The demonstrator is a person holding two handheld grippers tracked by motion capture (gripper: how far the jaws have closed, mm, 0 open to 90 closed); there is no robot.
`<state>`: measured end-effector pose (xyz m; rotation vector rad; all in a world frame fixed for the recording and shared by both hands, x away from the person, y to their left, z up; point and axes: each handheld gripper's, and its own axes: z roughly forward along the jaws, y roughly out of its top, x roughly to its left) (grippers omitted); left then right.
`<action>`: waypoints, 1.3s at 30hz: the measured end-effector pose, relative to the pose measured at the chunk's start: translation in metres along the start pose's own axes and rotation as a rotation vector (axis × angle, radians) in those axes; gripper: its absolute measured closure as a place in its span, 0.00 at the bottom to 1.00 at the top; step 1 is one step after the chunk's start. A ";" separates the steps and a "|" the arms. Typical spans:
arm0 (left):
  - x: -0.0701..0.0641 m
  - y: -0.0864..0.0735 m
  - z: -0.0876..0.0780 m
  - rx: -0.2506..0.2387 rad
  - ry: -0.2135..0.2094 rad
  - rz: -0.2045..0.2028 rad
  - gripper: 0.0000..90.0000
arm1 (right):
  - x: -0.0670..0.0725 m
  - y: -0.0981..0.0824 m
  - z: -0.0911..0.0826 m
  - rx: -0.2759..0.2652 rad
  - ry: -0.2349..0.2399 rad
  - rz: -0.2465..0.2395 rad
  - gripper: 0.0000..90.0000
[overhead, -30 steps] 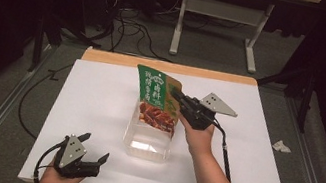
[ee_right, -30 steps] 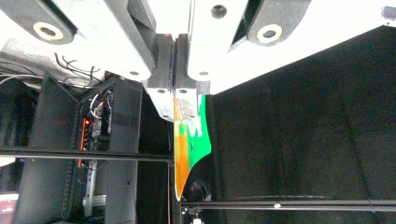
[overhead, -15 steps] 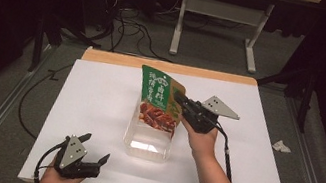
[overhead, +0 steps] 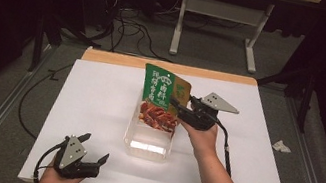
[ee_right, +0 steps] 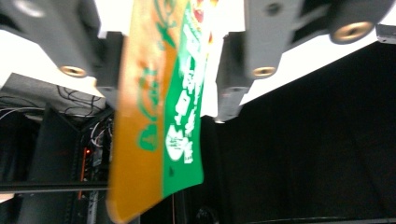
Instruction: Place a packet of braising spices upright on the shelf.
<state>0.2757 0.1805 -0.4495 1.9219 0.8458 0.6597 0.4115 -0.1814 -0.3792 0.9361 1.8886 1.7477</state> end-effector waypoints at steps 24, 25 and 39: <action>0.003 -0.001 0.002 0.003 -0.001 -0.010 0.16 | -0.013 -0.005 -0.036 0.102 -0.076 -0.021 0.13; 0.003 -0.001 0.002 0.005 0.000 -0.008 0.16 | -0.015 -0.006 -0.041 0.102 -0.078 -0.023 0.13; 0.003 0.002 0.012 0.011 -0.012 -0.018 0.16 | -0.031 -0.048 -0.142 0.169 -0.227 -0.022 0.12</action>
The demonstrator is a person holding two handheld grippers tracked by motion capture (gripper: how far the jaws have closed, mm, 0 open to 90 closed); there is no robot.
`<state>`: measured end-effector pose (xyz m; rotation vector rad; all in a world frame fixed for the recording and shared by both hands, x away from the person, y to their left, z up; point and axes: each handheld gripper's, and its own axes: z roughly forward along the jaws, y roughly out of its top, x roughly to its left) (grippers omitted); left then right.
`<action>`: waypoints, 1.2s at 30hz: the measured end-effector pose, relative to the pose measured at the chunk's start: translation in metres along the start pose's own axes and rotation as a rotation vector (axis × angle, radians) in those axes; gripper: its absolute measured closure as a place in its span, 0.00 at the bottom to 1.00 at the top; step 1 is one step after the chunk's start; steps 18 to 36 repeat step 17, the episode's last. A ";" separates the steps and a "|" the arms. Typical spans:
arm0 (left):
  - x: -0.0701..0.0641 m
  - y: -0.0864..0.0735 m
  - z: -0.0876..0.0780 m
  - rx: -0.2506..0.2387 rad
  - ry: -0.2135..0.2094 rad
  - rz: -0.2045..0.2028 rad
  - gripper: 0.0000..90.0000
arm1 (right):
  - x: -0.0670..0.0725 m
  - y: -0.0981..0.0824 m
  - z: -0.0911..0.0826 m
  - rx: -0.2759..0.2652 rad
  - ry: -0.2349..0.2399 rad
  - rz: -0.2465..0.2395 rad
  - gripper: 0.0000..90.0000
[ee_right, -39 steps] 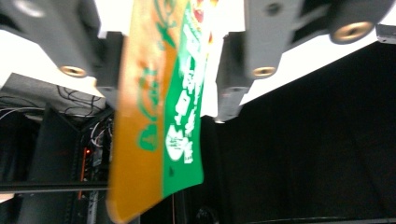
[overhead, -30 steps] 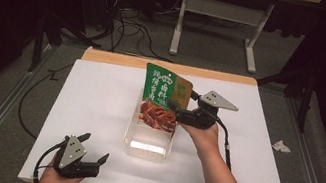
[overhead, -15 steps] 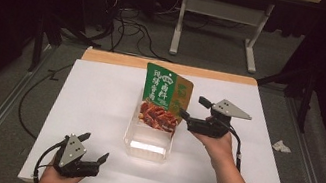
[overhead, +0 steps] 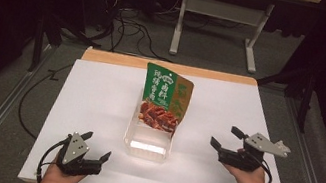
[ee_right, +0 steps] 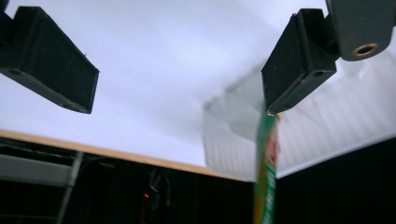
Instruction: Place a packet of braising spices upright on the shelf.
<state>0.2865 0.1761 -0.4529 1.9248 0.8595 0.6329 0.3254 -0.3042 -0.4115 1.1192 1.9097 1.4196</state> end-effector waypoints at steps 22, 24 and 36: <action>-0.009 0.012 0.022 0.004 -0.032 0.031 0.16 | -0.020 -0.047 -0.044 0.071 -0.094 -0.011 0.12; -0.009 0.012 0.022 0.004 -0.032 0.031 0.16 | -0.020 -0.047 -0.044 0.071 -0.094 -0.011 0.12; -0.009 0.012 0.022 0.004 -0.032 0.031 0.16 | -0.020 -0.047 -0.044 0.071 -0.094 -0.011 0.12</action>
